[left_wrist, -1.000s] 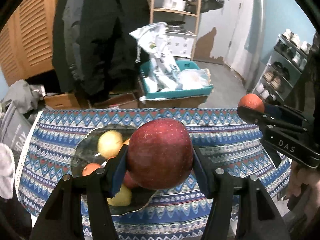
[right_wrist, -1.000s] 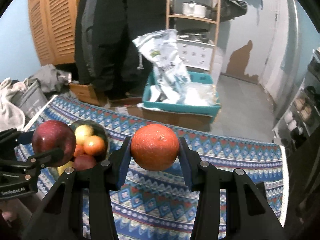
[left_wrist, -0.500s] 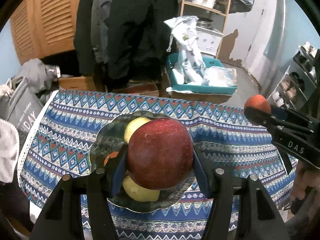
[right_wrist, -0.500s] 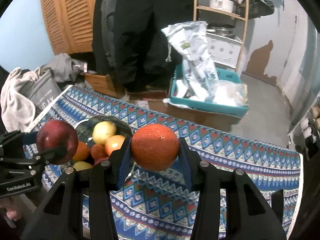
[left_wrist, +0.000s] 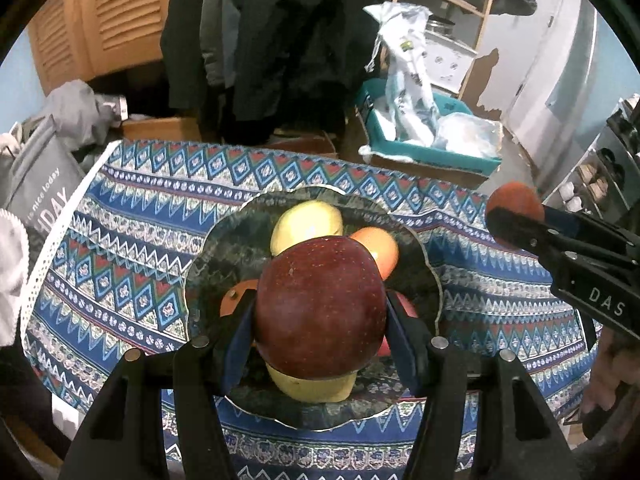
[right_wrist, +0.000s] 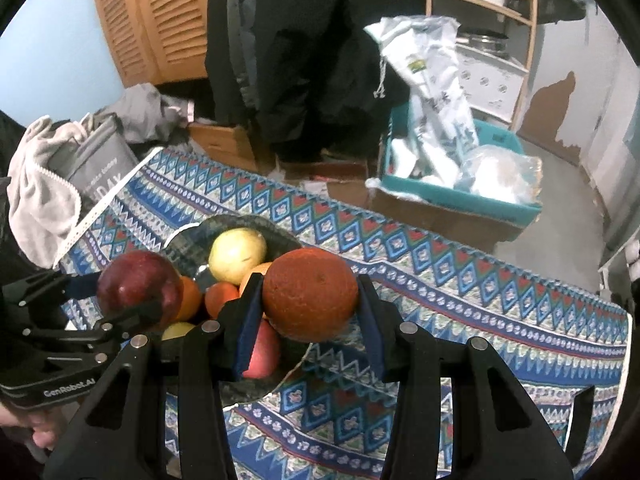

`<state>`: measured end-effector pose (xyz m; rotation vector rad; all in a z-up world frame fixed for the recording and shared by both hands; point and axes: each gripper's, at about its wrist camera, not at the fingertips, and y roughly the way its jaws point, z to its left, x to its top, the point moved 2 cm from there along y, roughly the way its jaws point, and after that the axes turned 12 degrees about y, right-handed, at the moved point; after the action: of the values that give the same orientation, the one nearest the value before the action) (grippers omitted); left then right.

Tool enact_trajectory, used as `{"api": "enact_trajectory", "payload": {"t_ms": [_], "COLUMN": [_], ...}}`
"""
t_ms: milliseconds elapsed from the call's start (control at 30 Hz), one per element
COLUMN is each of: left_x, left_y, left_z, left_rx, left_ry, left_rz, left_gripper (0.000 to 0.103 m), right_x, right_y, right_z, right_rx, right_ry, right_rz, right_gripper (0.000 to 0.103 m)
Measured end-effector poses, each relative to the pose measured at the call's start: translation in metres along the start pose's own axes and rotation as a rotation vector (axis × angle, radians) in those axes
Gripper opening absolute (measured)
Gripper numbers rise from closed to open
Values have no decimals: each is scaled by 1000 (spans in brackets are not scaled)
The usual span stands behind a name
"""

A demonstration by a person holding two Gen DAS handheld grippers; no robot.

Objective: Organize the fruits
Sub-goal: 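Lower the apple into the bowl with the left tool while the right lowers the orange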

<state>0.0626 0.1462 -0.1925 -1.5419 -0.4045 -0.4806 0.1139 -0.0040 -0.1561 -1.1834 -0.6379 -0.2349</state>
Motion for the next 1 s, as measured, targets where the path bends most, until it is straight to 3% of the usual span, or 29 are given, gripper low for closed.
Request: {"api": "enact_trajectory", "payload": {"t_ms": [500,1000], "left_x": [-11,-6], "left_y": [35,22], "left_z": [10,8], "left_rx": [-7,4], "left_ry": [-32,-18], "left_rz": [92,61], "left_gripper": [62,62], "right_x": [-6,-13], "right_y": [43,66], "right_z": [7,9], "right_rx": [17,49], "right_ry": [4,21], "right_rz": [82,146], "right_gripper": [44,45]}}
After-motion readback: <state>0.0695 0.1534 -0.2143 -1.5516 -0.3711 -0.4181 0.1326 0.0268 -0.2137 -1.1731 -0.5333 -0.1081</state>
